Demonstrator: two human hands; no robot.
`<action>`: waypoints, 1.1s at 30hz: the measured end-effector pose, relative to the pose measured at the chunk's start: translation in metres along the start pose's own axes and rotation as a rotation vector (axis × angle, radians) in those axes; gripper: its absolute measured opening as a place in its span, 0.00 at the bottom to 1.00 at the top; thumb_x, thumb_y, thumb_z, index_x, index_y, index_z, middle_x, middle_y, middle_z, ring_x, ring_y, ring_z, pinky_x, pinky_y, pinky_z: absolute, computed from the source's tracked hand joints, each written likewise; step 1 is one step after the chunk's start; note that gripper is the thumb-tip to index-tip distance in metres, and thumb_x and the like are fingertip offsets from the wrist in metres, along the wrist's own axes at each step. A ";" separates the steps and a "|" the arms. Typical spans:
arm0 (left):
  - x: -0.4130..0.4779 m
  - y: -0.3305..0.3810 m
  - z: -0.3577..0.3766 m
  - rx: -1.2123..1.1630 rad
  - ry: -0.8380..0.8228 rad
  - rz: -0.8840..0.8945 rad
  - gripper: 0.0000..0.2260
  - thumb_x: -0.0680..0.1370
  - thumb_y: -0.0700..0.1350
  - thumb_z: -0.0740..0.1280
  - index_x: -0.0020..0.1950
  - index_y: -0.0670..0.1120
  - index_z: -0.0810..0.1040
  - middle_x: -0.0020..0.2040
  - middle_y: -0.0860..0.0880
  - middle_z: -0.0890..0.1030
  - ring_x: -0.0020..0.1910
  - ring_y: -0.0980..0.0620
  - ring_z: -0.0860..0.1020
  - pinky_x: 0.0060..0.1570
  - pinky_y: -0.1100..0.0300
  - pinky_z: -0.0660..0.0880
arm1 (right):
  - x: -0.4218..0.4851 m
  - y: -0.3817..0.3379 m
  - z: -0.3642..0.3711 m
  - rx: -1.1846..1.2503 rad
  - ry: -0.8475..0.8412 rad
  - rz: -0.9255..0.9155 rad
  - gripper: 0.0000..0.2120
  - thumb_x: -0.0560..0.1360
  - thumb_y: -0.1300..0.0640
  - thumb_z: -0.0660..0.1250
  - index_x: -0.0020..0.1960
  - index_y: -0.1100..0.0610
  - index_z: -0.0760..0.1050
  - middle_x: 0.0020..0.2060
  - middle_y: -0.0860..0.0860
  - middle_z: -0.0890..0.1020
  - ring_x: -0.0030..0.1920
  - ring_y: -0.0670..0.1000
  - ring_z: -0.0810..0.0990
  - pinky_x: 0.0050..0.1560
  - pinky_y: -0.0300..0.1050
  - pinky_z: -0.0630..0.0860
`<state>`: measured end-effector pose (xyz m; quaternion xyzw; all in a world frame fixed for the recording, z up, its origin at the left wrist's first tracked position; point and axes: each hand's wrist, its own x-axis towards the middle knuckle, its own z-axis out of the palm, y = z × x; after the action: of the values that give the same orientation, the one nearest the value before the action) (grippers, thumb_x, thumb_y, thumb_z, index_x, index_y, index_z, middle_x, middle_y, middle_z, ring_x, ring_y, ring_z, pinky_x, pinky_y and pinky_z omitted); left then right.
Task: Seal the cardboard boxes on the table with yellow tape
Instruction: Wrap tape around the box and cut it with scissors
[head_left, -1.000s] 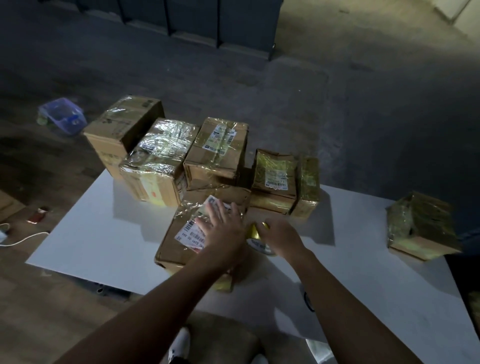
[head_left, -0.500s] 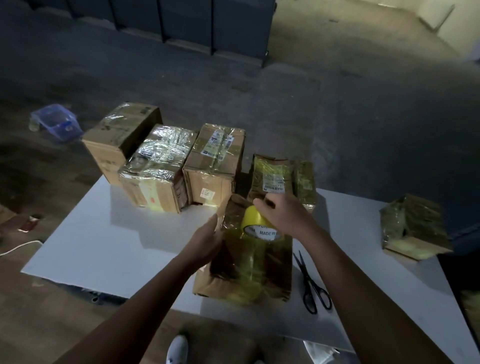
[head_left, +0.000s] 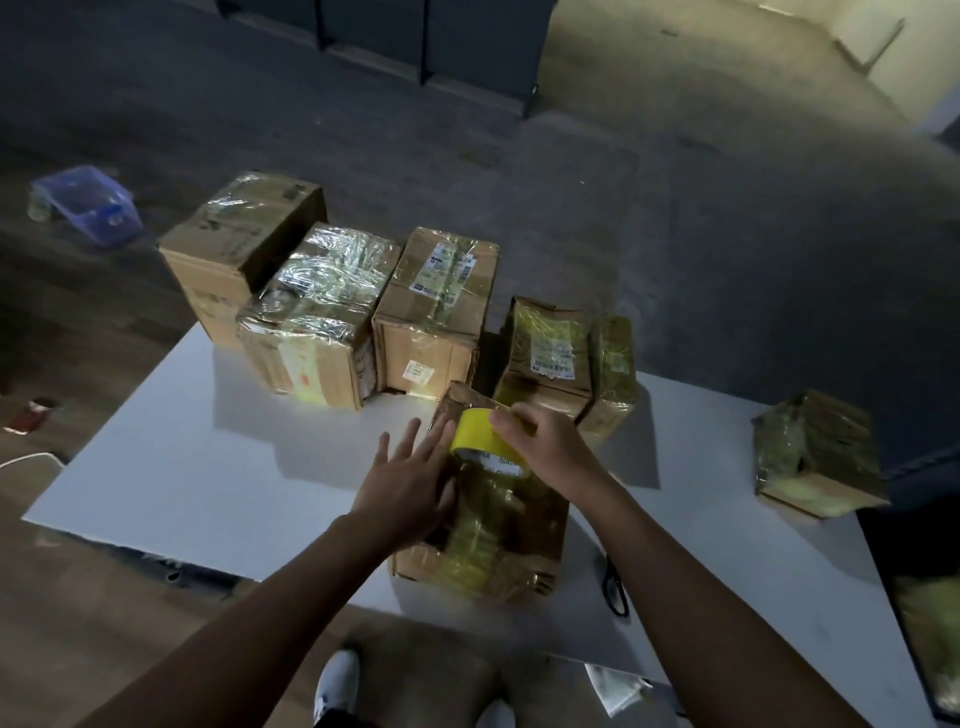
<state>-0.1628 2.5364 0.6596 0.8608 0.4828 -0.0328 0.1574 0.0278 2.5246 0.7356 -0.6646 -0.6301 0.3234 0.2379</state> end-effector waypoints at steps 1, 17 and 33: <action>0.000 0.000 0.001 0.026 0.001 -0.001 0.36 0.72 0.63 0.33 0.79 0.50 0.38 0.79 0.50 0.42 0.78 0.42 0.44 0.74 0.40 0.45 | 0.002 0.000 0.000 -0.044 -0.006 -0.014 0.17 0.80 0.45 0.60 0.52 0.57 0.79 0.42 0.54 0.80 0.41 0.49 0.77 0.42 0.44 0.70; -0.001 0.019 -0.012 0.234 0.055 0.001 0.31 0.82 0.55 0.51 0.78 0.39 0.48 0.79 0.39 0.50 0.78 0.39 0.47 0.72 0.39 0.42 | 0.006 0.004 -0.006 -0.255 0.209 -0.037 0.24 0.79 0.50 0.62 0.28 0.52 0.57 0.23 0.48 0.60 0.25 0.47 0.60 0.29 0.44 0.57; 0.012 0.021 0.012 0.103 0.071 0.087 0.33 0.81 0.59 0.41 0.74 0.36 0.64 0.72 0.37 0.67 0.72 0.41 0.65 0.69 0.43 0.62 | -0.004 0.019 -0.051 -0.502 0.094 0.110 0.23 0.80 0.48 0.57 0.29 0.57 0.63 0.25 0.52 0.67 0.28 0.52 0.67 0.29 0.43 0.58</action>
<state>-0.1376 2.5320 0.6509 0.8886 0.4477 -0.0202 0.0971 0.0773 2.5233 0.7570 -0.7506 -0.6417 0.1380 0.0766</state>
